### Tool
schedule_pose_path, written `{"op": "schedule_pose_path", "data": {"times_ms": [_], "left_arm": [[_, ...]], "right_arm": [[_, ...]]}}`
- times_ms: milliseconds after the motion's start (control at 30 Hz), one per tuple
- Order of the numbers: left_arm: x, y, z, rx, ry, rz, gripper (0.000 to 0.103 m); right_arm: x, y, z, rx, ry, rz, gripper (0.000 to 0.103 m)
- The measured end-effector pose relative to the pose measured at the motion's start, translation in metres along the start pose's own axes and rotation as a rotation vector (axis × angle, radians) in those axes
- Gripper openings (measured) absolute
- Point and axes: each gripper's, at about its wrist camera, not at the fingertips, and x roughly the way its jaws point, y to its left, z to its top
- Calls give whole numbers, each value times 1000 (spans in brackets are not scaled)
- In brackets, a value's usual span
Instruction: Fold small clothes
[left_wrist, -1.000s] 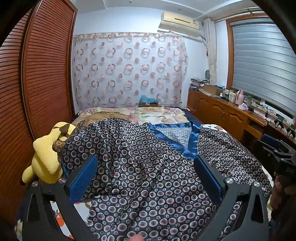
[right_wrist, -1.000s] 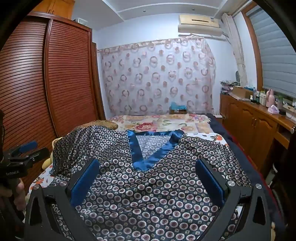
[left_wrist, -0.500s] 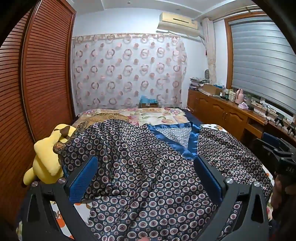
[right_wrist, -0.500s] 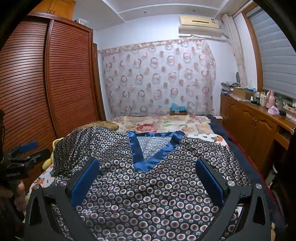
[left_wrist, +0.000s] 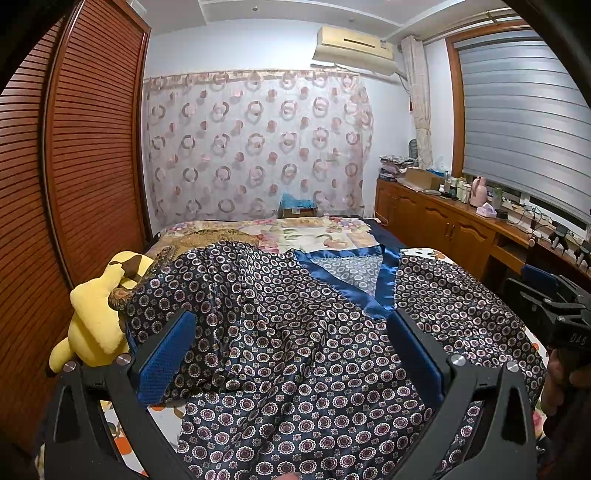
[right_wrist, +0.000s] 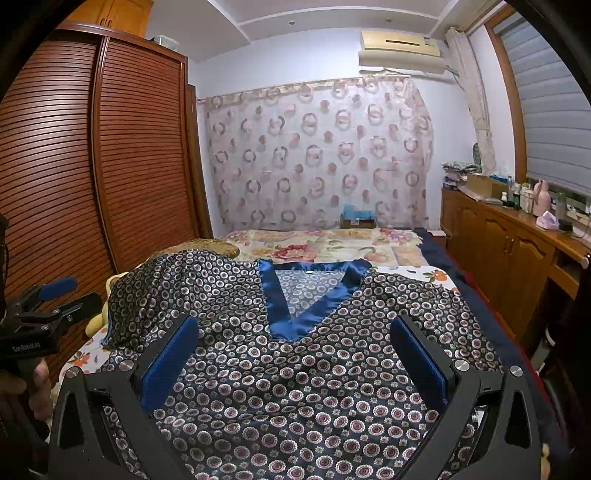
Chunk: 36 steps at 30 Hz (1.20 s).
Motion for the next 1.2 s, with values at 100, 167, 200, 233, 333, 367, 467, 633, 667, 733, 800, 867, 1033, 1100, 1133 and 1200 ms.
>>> {"op": "schedule_pose_path", "data": {"times_ms": [100,167,200,233,333,367,467,633,667,733,800,867,1033,1100,1133,1200], "left_arm": [[0,-2,0,3,-2,0,103],[0,-2,0,2,-2,0,103],[-1,-2,0,2,-3,0,103],[0,-2,0,3,-2,1,103],[-1,-3,0,4,-3,1,103],[-1,-2,0,4,-3,1,103],[-1,-2,0,4,-3,1,103],[-1,-3,-1,4,-3,2,103],[-1,-3,-1,4,-4,2,103],[-1,-3,-1,4,-4,1,103],[-1,-3,0,5,-4,2,103],[-1,-3,0,5,-4,2,103],[-1,-3,0,5,-4,2,103],[-1,-4,0,6,-4,3,103],[-1,-4,-1,5,-5,3,103],[-1,-4,0,6,-5,2,103]], "right_arm": [[0,0,0,-2,1,0,103],[-1,0,0,-2,0,0,103],[-1,0,0,-2,-1,0,103],[-1,0,1,-2,0,0,103],[0,0,1,-2,0,0,103],[0,0,1,-2,0,1,103],[-1,0,1,-1,-1,0,103],[1,2,1,-1,-1,-3,103],[1,2,1,-1,0,-3,103],[0,2,1,-1,0,-3,103],[1,2,1,-2,-1,-3,103],[0,2,1,-2,-1,-4,103],[0,2,0,-2,-1,-3,103],[0,2,0,-2,-2,-4,103],[0,2,0,-2,-2,-4,103],[0,2,0,-2,-2,-4,103]]}}
